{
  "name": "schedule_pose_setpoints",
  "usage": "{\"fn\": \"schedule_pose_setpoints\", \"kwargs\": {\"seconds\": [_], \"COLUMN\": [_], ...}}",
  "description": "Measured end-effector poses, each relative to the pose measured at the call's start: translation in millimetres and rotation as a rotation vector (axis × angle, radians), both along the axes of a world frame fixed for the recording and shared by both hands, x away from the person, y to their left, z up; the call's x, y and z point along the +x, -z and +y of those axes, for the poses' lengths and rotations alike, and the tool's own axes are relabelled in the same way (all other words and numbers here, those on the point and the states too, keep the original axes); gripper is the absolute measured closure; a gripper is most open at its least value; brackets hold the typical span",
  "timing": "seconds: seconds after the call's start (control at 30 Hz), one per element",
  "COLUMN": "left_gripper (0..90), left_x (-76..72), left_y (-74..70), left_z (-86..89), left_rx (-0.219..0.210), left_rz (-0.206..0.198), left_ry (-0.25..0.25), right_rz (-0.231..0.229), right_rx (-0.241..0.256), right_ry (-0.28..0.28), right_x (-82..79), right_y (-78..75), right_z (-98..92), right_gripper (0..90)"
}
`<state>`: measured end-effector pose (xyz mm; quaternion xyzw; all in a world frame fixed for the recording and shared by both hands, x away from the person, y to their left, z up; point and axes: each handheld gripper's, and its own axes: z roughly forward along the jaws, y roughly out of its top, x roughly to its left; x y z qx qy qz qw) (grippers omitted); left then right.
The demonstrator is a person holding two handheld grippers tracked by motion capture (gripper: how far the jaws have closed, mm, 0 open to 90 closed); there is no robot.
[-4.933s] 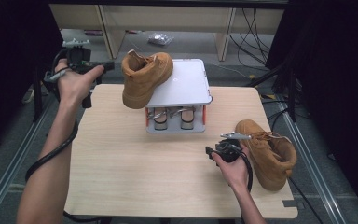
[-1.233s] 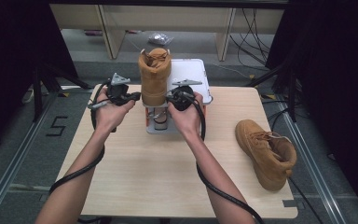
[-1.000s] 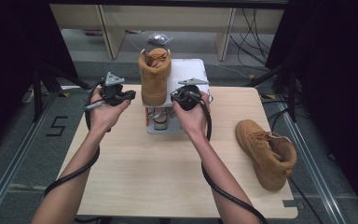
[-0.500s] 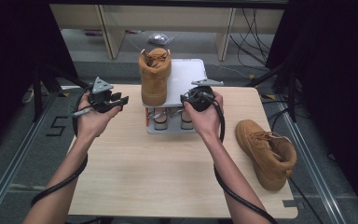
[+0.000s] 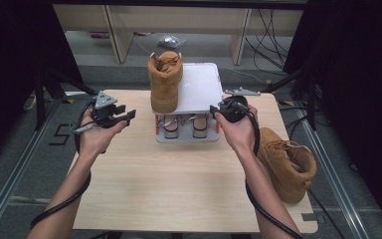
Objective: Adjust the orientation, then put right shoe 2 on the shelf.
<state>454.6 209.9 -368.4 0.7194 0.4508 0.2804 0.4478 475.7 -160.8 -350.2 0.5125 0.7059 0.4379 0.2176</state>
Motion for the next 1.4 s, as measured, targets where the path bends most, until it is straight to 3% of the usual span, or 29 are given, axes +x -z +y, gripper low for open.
{"fn": "schedule_pose_setpoints", "kwargs": {"seconds": [0.23,0.57,0.7,0.87,0.9,0.97,1.13,1.2,1.33,1.4], "left_gripper": [57.9,60.1,61.5,62.1,62.4,62.9,63.6,63.7,63.5,63.1], "left_x": [-4.3,-11.5,-15.9,-19.2,-19.1,-19.3,-21.1,-21.6,-25.8,-27.6], "left_y": [8.6,17.3,20.9,25.7,26.3,27.4,30.5,32.2,36.8,38.6], "left_z": [3.7,5.5,8.1,6.5,5.7,3.3,0.5,1.2,2.3,3.1], "left_rx": [-0.008,-0.013,-0.015,-0.029,-0.032,-0.035,-0.044,-0.043,-0.041,-0.042], "left_rz": [0.023,0.025,0.030,0.036,0.036,0.038,0.046,0.046,0.055,0.057], "left_ry": [-0.010,-0.013,-0.015,-0.006,-0.008,-0.005,0.000,-0.008,0.001,0.006], "right_rz": [0.022,0.055,0.091,0.098,0.124,0.115,0.150,0.196,0.228,0.213], "right_rx": [0.000,-0.012,-0.010,-0.055,-0.042,-0.076,-0.099,-0.090,-0.097,-0.105], "right_ry": [0.015,0.016,0.044,0.046,0.070,0.056,0.054,0.083,0.108,0.123], "right_x": [-1.7,-7.2,-11.1,-11.4,-13.1,-11.9,-14.4,-17.2,-22.4,-24.0], "right_y": [5.4,16.3,18.2,19.6,19.8,20.8,24.6,26.4,27.1,28.3], "right_z": [-17.0,-31.4,-39.6,-59.6,-62.3,-71.5,-91.5,-97.6,-110.6,-115.7], "right_gripper": [57.2,55.4,56.0,56.9,56.9,57.1,57.3,57.4,57.5,57.5]}}
